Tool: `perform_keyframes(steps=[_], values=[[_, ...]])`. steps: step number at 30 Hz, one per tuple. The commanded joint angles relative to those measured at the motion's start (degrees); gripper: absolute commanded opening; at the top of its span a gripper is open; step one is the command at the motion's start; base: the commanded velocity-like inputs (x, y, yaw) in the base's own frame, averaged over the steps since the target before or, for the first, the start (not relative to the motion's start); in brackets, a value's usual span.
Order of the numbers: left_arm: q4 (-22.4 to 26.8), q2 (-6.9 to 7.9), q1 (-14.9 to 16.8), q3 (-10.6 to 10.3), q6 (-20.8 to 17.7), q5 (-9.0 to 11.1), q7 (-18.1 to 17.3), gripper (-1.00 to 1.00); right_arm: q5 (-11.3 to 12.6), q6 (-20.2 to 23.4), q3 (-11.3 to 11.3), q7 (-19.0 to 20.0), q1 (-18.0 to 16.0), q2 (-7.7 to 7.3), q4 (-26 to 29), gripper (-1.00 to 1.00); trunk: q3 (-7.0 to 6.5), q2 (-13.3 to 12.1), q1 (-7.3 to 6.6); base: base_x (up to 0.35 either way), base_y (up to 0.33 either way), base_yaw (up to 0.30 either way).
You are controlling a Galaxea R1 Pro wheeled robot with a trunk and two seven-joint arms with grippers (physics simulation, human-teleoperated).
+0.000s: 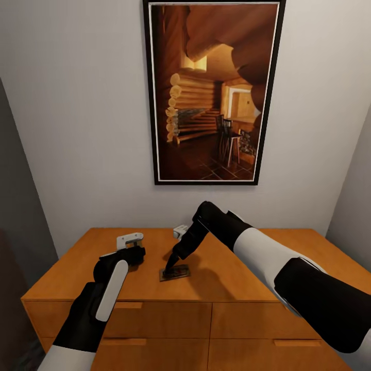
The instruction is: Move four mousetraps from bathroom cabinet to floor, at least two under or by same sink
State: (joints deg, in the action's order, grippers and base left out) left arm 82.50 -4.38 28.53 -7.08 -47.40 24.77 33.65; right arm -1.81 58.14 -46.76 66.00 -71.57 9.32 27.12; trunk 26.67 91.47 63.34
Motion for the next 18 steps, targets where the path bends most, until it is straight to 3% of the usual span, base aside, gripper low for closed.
perform_keyframes(steps=[1, 18], values=[[-5.68, 0.02, 0.03, -0.02, -0.15, 0.86, 0.53, -1.00, -0.23, 0.32, -0.13, 0.27, -0.06, 0.03, 0.04, 1.00, 0.08, 0.03, 0.00, 0.000, 0.000, 0.000], [-6.11, 0.07, 0.03, 0.09, -0.16, 0.89, 0.68, -1.00, -0.29, 0.24, -0.08, -0.39, -0.06, 0.15, 0.04, 1.00, 0.08, 0.03, 0.00, 0.000, 0.000, 0.000]])
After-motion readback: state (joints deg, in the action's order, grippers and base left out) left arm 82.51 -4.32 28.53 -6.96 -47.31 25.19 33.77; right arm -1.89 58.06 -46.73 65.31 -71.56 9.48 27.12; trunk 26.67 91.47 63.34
